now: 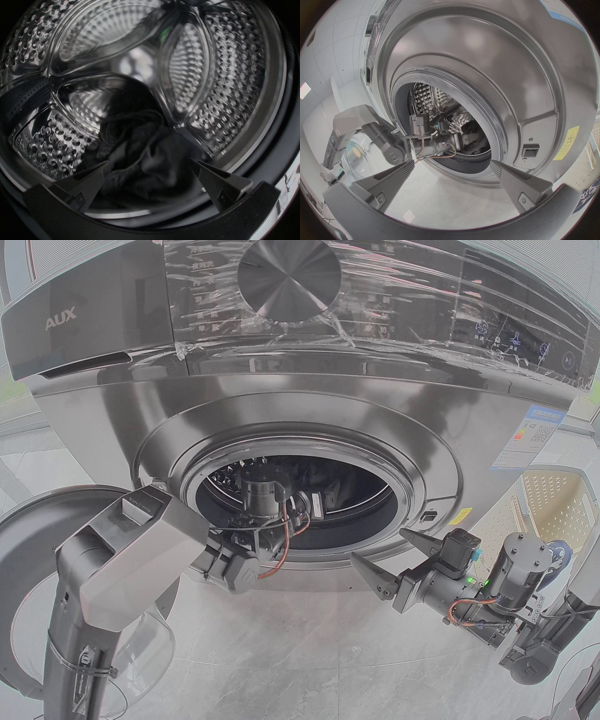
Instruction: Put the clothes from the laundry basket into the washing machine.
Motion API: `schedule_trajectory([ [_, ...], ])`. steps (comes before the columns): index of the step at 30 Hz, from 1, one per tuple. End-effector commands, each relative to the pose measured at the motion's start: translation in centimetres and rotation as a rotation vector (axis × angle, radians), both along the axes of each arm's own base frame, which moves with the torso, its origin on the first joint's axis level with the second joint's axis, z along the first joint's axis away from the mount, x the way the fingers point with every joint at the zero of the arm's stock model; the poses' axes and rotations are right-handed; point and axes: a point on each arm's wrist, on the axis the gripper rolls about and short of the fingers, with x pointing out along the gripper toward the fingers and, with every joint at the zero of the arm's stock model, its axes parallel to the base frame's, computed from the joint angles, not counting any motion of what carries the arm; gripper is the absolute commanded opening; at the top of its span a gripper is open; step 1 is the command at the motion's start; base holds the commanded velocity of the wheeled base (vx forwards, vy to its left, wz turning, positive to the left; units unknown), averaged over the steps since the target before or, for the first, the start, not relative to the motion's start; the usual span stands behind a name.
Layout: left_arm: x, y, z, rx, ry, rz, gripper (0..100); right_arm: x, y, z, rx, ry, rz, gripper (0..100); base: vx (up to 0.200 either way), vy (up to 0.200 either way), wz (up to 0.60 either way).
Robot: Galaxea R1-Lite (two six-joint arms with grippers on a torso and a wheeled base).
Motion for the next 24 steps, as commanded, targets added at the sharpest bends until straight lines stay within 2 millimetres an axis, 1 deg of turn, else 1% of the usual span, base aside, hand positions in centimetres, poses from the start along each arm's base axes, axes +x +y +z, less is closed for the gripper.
schedule_trajectory([
  [1,-8.5,0.3,3.1,0.070,-0.016,-0.136,100,-0.2,-0.1,0.0,-0.002,0.001,0.001,100,0.000,0.000,0.00],
  [5,-12.4,1.4,3.5,0.077,-0.019,-0.204,100,-0.2,-0.1,-0.1,-0.003,0.004,0.001,100,0.000,0.000,0.00],
  [6,-12.7,1.5,3.5,0.078,-0.021,-0.210,100,-0.3,-0.1,-0.1,-0.004,0.006,0.003,100,0.000,0.000,0.00],
  [7,-15.0,2.3,3.5,0.094,-0.006,-0.252,100,-0.3,-0.1,-0.1,-0.005,0.007,0.001,100,0.000,0.000,0.00],
  [8,-16.5,2.8,3.5,0.105,0.002,-0.279,100,-0.5,-0.2,-0.3,-0.012,0.015,0.003,100,0.000,0.000,0.00],
  [9,-17.6,3.3,3.3,0.119,0.016,-0.295,100,-0.7,-0.4,-0.5,-0.023,0.026,0.004,100,0.000,0.000,0.00],
  [10,-18.2,3.5,3.3,0.126,0.022,-0.305,100,-0.9,-0.5,-0.7,-0.029,0.031,0.004,100,0.000,0.000,0.00],
  [11,-20.0,4.1,3.4,0.134,0.033,-0.334,100,-1.3,-0.9,-0.8,-0.042,0.036,0.008,100,0.000,0.000,0.00],
  [13,-22.0,4.9,3.6,0.132,0.033,-0.362,100,-1.8,-1.3,-0.6,-0.041,0.035,0.011,100,0.000,0.000,0.00],
  [15,-23.1,5.4,3.8,0.129,0.026,-0.369,100,-2.2,-1.7,-0.3,-0.039,0.031,0.012,100,0.000,0.000,0.00],
  [16,-24.0,6.1,4.0,0.120,0.014,-0.376,100,-2.7,-2.1,0.0,-0.040,0.025,0.014,100,0.000,0.000,0.00],
  [17,-24.3,6.5,4.1,0.116,0.010,-0.376,100,-3.0,-2.3,0.1,-0.040,0.023,0.015,100,0.000,0.000,0.00],
  [18,-24.9,7.2,4.3,0.110,-0.003,-0.376,100,-3.6,-2.8,0.0,-0.056,0.024,0.015,100,0.000,0.000,0.00],
  [21,-25.9,8.6,4.6,0.089,-0.027,-0.368,100,-4.9,-3.8,0.4,-0.064,0.013,0.009,100,0.000,0.000,0.00],
  [22,-25.9,8.6,4.6,0.089,-0.027,-0.368,100,-4.9,-3.8,0.4,-0.064,0.013,0.009,100,0.000,0.000,0.00],
  [23,-26.6,9.6,4.9,0.073,-0.042,-0.360,100,-5.5,-4.7,0.7,-0.055,0.007,-0.006,100,-0.200,0.000,0.00],
  [24,-27.1,10.2,4.8,0.073,-0.044,-0.356,100,-5.9,-5.1,0.9,-0.047,0.001,-0.011,100,-0.200,0.000,0.00],
])
